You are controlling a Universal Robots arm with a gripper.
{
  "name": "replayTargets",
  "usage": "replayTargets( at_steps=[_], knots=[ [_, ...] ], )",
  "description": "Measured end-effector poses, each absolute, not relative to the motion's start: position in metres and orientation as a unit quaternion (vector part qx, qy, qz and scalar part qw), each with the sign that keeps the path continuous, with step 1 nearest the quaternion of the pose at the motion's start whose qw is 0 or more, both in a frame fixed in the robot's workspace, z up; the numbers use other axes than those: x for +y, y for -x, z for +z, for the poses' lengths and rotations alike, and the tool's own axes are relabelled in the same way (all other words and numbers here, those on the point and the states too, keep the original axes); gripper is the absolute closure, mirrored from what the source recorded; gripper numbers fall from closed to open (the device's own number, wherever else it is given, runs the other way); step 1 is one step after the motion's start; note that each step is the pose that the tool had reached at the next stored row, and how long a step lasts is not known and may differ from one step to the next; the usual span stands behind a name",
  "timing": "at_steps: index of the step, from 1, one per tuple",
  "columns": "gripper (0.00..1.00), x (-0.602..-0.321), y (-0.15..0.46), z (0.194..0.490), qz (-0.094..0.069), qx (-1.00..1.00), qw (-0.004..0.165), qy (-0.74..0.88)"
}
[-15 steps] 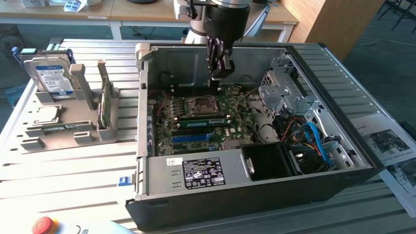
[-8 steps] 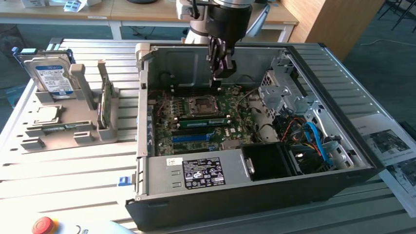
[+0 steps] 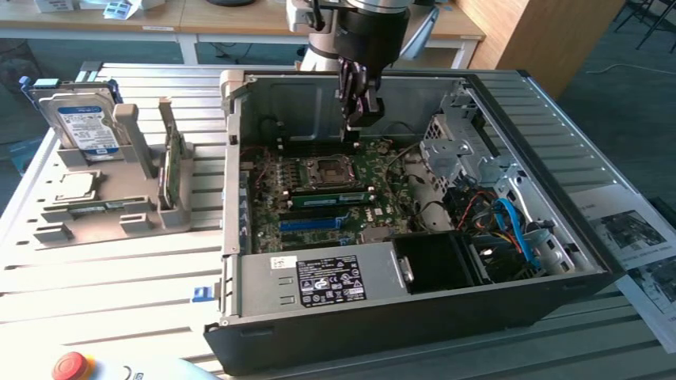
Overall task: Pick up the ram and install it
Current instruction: 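Press down the ram until it locks into place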
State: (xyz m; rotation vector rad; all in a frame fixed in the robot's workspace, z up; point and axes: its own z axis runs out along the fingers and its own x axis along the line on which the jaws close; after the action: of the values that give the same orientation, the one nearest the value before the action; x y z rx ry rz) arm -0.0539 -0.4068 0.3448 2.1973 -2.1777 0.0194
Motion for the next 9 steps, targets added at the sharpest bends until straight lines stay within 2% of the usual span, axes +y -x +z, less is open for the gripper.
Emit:
replayTargets(
  at_steps=[9],
  knots=[
    [0.89, -0.4068, 0.0539, 0.3447, 0.006, -0.714, 0.024, -0.7]
  ],
)
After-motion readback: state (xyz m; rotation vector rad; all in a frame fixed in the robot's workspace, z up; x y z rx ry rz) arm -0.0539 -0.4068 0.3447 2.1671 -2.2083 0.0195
